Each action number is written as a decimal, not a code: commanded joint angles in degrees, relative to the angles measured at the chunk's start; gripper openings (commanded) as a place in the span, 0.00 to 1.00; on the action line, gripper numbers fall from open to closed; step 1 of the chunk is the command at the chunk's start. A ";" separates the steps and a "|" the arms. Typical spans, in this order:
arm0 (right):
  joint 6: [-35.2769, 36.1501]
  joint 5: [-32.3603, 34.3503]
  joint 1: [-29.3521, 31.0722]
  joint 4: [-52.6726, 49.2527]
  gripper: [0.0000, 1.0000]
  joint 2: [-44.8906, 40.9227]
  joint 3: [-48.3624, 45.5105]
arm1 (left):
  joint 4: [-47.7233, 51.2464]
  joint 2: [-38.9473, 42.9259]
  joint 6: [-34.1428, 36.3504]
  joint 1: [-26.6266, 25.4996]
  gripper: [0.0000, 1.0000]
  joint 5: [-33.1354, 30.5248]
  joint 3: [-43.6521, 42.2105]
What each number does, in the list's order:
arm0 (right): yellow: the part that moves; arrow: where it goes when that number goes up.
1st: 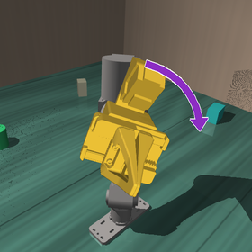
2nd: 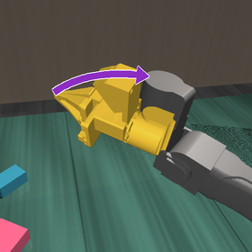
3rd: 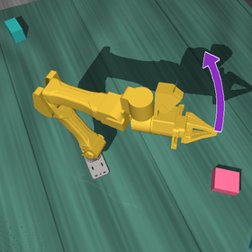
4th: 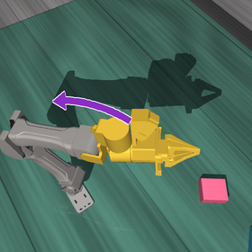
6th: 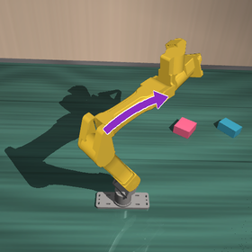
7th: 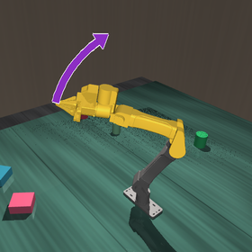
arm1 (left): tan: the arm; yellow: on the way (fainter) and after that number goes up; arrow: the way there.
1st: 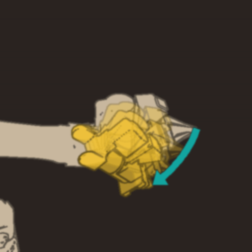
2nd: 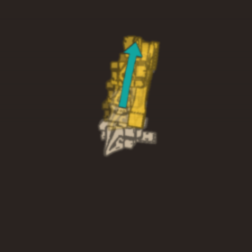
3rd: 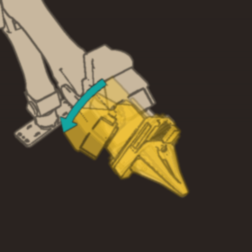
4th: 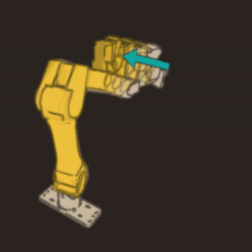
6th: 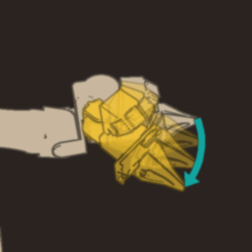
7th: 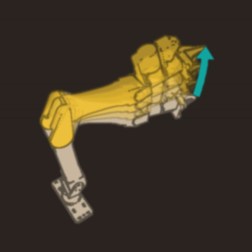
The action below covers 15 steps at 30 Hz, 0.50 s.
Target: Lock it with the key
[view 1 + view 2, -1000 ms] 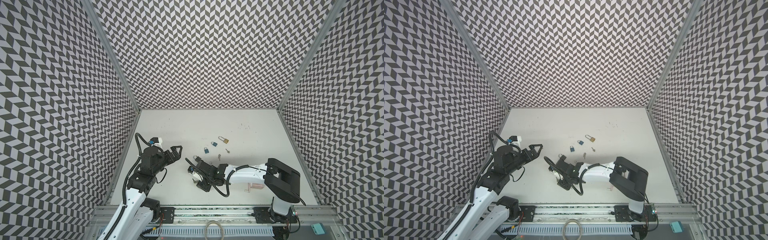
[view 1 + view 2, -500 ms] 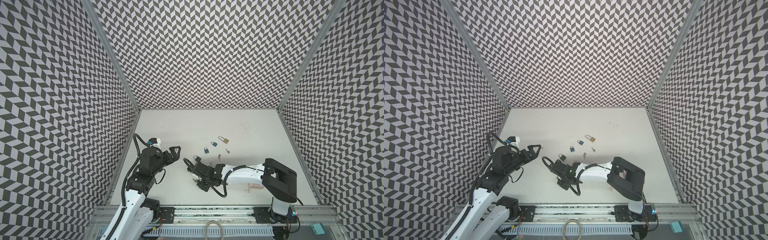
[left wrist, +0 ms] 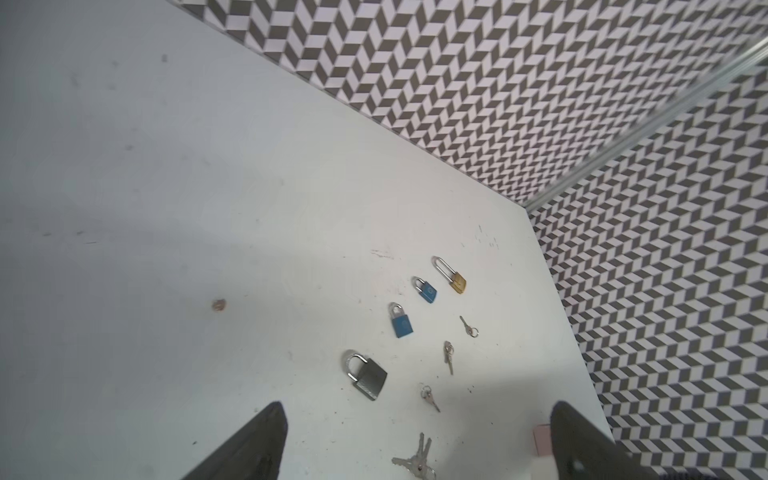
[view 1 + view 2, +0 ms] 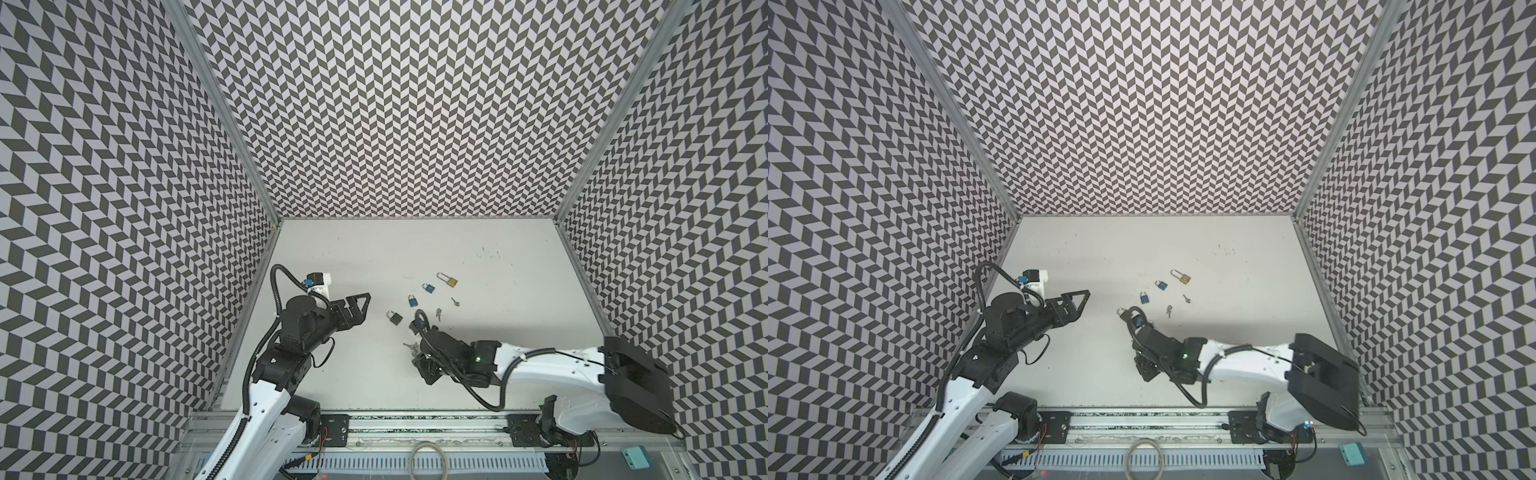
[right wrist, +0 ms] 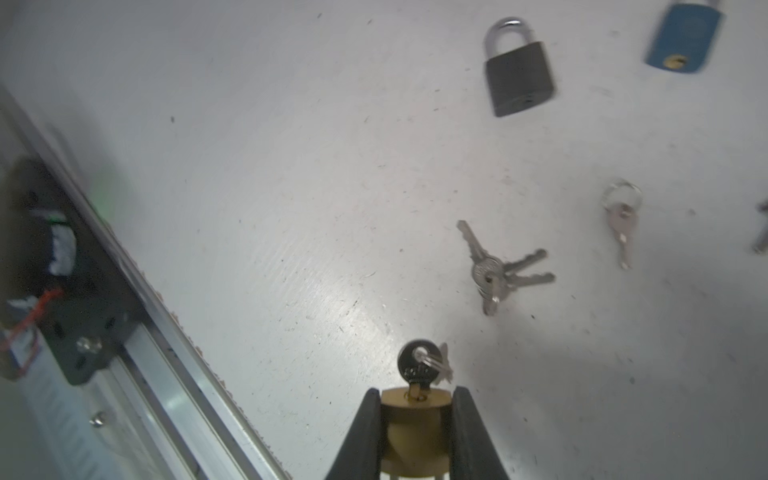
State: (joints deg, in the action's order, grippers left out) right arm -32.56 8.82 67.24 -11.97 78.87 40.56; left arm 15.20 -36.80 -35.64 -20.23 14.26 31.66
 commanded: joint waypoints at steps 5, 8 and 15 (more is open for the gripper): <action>-33.02 11.22 -0.53 5.55 0.00 -9.57 -10.15 | -14.22 -4.68 -2.75 -15.54 0.98 -9.64 -3.95; -40.77 11.24 -0.52 5.20 0.00 -9.22 -10.38 | -15.36 -7.28 -2.66 -17.09 0.98 -9.68 -3.99; -54.62 10.21 -0.53 1.56 0.00 -1.61 -5.77 | -13.34 -6.06 -2.52 -17.23 0.97 -10.49 -4.79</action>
State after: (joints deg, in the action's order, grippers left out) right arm -76.38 18.24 66.83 -10.48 74.78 32.23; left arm 3.16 -44.07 -37.43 -37.17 5.87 27.00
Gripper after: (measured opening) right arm 0.230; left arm 0.972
